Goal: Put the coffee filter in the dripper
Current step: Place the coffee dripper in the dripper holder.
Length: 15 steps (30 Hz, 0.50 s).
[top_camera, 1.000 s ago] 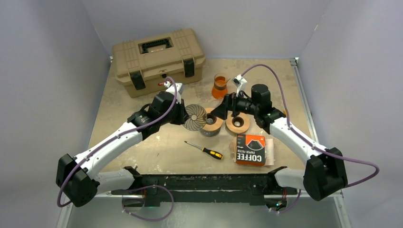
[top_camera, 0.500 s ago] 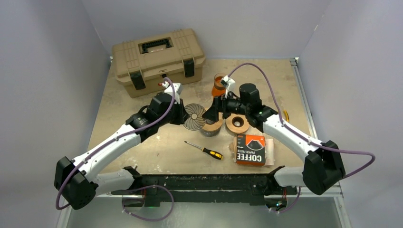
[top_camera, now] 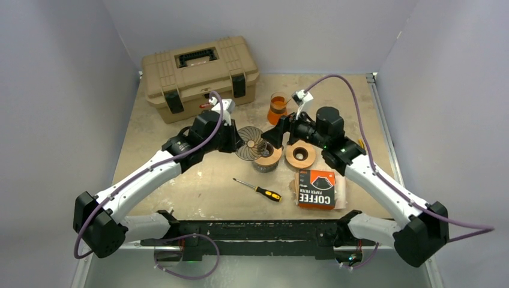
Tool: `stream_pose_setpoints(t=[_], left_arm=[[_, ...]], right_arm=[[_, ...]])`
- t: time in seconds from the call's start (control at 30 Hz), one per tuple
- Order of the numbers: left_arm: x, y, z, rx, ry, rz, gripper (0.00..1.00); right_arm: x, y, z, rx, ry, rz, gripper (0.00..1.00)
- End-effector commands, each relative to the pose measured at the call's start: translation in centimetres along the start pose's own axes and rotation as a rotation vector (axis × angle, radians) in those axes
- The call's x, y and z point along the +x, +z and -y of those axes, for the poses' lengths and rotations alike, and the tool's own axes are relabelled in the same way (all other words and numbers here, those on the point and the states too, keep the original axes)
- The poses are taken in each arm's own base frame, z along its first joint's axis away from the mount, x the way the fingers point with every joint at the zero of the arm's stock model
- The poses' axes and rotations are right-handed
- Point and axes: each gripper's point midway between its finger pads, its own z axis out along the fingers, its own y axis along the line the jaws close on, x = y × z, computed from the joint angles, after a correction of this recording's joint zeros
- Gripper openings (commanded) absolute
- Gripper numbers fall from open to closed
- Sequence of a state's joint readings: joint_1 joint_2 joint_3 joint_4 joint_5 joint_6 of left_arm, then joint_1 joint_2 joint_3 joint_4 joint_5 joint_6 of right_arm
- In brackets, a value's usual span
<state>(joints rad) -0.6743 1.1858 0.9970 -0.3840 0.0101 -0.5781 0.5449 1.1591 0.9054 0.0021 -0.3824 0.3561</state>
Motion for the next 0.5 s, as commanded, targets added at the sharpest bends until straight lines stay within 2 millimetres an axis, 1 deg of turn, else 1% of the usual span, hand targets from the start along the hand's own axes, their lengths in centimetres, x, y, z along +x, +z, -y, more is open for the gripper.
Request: stream_pose_setpoints(t=[0.0,0.17,0.27,0.47], left_arm=[[-2.4,-0.5,2.9,0.09,-0.051,0.025,0.0],[-1.9,0.2,3.3,0.086,-0.082,-0.048,0.0],[-1.8,0.5,4.0,0.108,-0.103,-0.076,0.0],[-1.6,1.3,5.1,0.16,-0.146,-0.104,0.0]], right_arm=[[-3.6,-1.6,0.0,0.061,-0.065,0.145,0.94],[-4.6,-3.0,0.2,0.104,-0.089,0.201,0.95],[-5.2,-3.8,0.5,0.134,-0.1,0.238,0.95],[-5.6,-4.5,0.6,0.155,-0.108,0.265,0.99]])
